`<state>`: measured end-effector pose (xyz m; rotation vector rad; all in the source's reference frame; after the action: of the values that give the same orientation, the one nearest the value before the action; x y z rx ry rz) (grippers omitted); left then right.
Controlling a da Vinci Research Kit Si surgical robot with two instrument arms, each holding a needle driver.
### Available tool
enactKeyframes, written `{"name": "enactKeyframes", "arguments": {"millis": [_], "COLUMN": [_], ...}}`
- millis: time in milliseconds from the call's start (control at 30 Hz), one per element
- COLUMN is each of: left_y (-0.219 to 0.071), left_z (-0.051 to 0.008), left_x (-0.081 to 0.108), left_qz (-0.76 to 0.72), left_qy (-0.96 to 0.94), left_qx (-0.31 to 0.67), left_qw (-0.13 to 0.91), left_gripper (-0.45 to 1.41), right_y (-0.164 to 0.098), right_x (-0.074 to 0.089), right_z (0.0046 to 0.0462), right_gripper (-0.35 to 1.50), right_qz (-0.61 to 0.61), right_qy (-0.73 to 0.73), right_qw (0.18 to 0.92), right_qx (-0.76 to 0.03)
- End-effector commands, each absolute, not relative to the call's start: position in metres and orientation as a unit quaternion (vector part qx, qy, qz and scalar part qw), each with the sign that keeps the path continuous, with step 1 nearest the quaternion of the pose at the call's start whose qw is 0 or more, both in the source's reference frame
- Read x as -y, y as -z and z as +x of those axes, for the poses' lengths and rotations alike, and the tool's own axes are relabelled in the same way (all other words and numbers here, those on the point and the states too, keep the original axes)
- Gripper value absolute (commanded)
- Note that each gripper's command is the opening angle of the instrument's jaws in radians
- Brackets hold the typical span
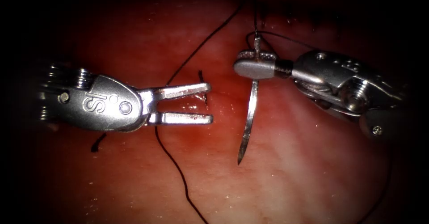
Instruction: Wound Closure
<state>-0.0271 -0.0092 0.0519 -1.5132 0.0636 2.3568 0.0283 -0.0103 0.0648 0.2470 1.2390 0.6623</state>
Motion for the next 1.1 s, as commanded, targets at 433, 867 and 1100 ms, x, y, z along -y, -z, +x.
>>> {"name": "enactKeyframes", "arguments": {"millis": [433,867,1100], "left_y": [-0.061,-0.066,-0.068], "left_z": [-0.0297,-0.031,-0.0304], "left_x": [0.013,0.013,0.012], "left_qz": [-0.404,-0.346,-0.34], "left_qy": [-0.897,-0.915,-0.914], "left_qx": [0.038,0.065,0.063], "left_qw": [0.175,0.196,0.212], "left_gripper": [-0.15,-0.18,-0.16], "right_y": [-0.069,-0.069,-0.07], "right_x": [0.009,0.007,0.007], "right_z": [0.0293,0.029,0.029], "right_gripper": [-0.35,-0.35,-0.35], "right_qz": [-0.074,-0.156,-0.184], "right_qy": [-0.038,0.022,0.036], "right_qw": [0.748,0.728,0.726], "right_qx": [-0.658,-0.667,-0.662]}}
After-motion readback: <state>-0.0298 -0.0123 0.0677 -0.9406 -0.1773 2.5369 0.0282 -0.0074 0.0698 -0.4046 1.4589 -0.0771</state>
